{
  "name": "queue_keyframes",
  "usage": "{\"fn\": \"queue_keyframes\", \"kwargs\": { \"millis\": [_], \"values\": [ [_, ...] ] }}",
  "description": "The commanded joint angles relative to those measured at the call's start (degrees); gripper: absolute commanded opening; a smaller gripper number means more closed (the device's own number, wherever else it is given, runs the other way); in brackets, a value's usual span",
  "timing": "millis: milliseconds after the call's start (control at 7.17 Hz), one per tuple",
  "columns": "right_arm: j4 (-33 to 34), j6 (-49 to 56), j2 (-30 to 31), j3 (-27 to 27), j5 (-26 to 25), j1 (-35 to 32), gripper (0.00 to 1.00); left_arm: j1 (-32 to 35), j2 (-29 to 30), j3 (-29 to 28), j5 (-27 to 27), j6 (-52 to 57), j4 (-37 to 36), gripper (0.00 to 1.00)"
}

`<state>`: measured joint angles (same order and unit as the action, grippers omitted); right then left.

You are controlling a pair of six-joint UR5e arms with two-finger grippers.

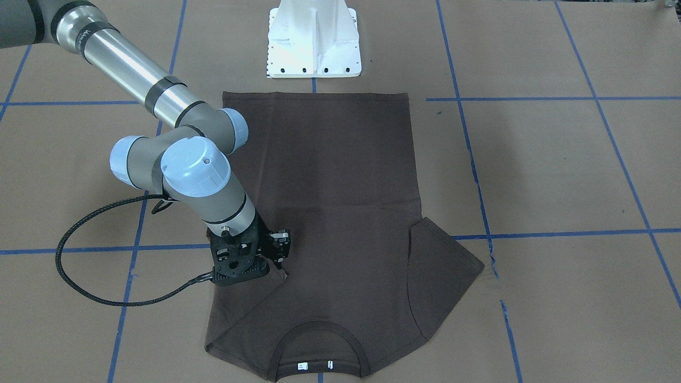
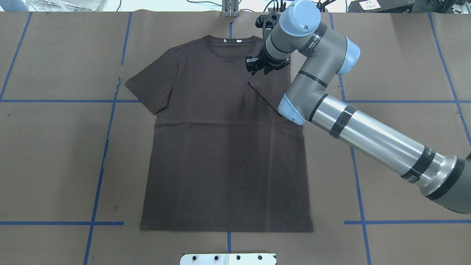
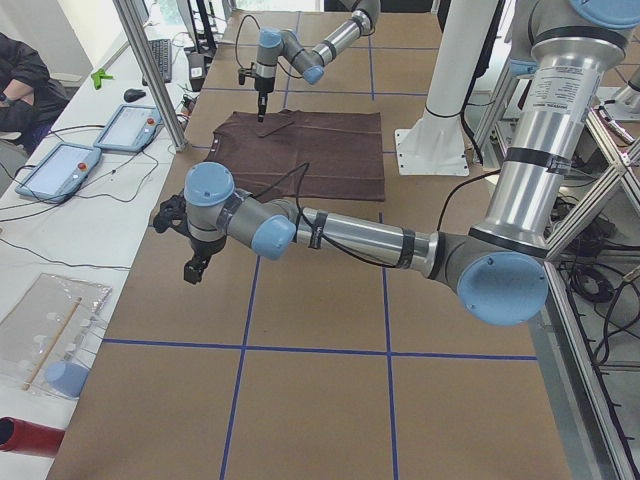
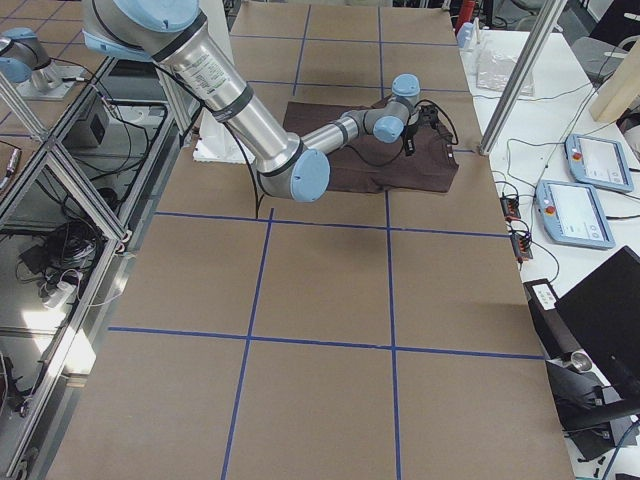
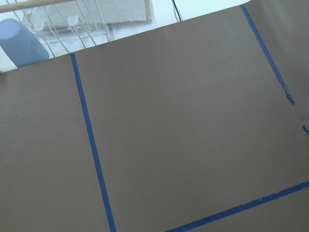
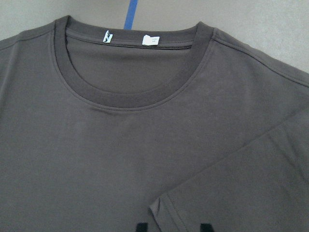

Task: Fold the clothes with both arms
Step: 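Fold the sleeve nearest the right gripper inward onto the shirt body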

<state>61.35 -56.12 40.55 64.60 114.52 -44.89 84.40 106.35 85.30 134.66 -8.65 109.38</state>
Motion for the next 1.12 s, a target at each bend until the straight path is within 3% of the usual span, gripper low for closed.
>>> {"fn": "queue_keyframes", "kwargs": {
  "millis": [0,279,558,698,977],
  "values": [
    [7.9,-3.4,0.5,3.6,5.2,-1.8,1.00,-9.6,5.9,-1.5,-5.9,-18.1,6.8,1.00],
    [20.5,-2.0,6.9,15.3,9.2,-5.2,1.00,-21.2,7.5,-0.3,-14.4,-38.3,12.6,1.00],
    [21.0,4.8,16.4,23.3,11.2,-7.6,1.00,-33.4,8.9,-1.1,-29.1,-52.8,16.6,1.00],
    [21.0,5.5,17.7,24.4,11.2,-7.6,1.00,-35.3,9.3,-3.1,-33.4,-54.4,17.1,1.00],
    [20.8,5.5,17.4,24.2,10.7,-7.1,1.00,-36.4,11.0,-8.6,-35.2,-55.6,20.2,1.00]
  ]
}}
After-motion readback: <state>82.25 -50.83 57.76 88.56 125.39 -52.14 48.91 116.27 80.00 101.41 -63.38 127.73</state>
